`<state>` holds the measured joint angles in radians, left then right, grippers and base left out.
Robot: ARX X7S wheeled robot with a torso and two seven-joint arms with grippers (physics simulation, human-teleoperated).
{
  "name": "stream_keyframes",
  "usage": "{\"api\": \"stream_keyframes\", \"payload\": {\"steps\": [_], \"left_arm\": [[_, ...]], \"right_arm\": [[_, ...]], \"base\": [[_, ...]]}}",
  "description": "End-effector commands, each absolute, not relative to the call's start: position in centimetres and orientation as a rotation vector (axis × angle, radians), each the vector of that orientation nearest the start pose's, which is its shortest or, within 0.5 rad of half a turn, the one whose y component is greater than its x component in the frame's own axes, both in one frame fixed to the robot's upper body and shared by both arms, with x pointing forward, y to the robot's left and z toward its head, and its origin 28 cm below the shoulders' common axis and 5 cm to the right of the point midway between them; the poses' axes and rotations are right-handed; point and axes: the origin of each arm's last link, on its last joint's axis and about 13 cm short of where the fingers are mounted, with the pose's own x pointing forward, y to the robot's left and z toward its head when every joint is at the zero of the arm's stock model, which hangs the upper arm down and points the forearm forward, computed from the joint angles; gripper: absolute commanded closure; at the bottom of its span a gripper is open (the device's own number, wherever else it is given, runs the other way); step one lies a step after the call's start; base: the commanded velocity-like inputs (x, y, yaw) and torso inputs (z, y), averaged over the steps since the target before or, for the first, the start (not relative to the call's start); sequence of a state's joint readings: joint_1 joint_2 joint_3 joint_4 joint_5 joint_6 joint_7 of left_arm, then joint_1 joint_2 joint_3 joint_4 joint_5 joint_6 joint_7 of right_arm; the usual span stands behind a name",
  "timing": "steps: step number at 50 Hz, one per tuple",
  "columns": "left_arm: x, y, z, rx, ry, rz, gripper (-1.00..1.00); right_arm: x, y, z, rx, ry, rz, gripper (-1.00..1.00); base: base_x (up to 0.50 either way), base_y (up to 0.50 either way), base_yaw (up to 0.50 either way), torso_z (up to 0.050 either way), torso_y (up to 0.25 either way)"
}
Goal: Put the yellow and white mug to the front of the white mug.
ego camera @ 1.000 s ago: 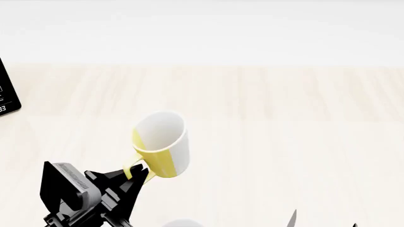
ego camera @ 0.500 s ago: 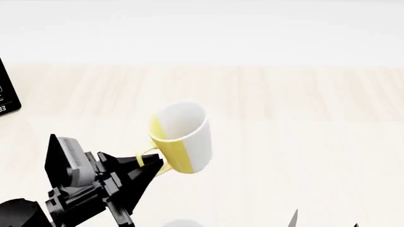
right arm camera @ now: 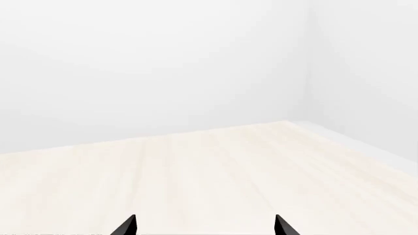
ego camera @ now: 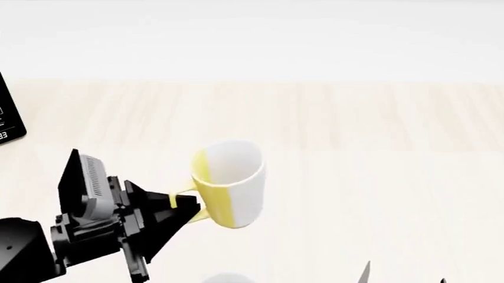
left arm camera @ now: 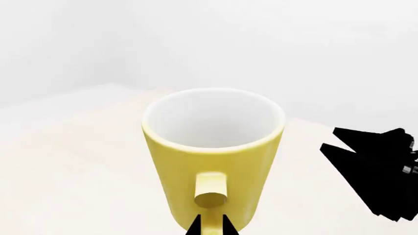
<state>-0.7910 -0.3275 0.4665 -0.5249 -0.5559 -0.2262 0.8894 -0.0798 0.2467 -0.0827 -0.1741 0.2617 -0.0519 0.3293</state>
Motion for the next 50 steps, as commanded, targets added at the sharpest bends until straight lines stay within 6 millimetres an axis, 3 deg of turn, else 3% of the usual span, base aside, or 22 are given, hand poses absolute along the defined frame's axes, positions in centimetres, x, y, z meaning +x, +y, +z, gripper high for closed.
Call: {"api": "stream_keyframes", "payload": {"steps": [1, 13, 25, 38, 50], "left_arm": [[36.0, 25.0, 11.2, 0.135, 0.153, -1.202, 1.00], [36.3, 25.7, 12.7, 0.180, 0.148, -1.182, 1.00], [36.8, 24.8, 12.9, 0.124, 0.083, -1.155, 1.00], [36.7, 24.3, 12.0, 0.120, 0.078, -1.161, 1.00], [36.8, 24.3, 9.0, 0.093, 0.127, -1.157, 1.00]], "right_arm": [[19.5, -12.9, 3.8, 0.045, -0.110, -0.206, -1.00], [19.7, -12.8, 3.5, 0.042, -0.098, -0.202, -1.00], [19.5, -13.0, 3.7, 0.044, -0.104, -0.207, -1.00], [19.5, -13.0, 3.8, 0.047, -0.108, -0.207, -1.00], [19.5, -12.9, 3.8, 0.045, -0.108, -0.206, -1.00]], "base": [[0.00, 0.00, 0.00, 0.000, 0.010], [0.00, 0.00, 0.00, 0.000, 0.000], [0.00, 0.00, 0.00, 0.000, 0.000], [0.00, 0.00, 0.00, 0.000, 0.001], [0.00, 0.00, 0.00, 0.000, 0.000]]}}
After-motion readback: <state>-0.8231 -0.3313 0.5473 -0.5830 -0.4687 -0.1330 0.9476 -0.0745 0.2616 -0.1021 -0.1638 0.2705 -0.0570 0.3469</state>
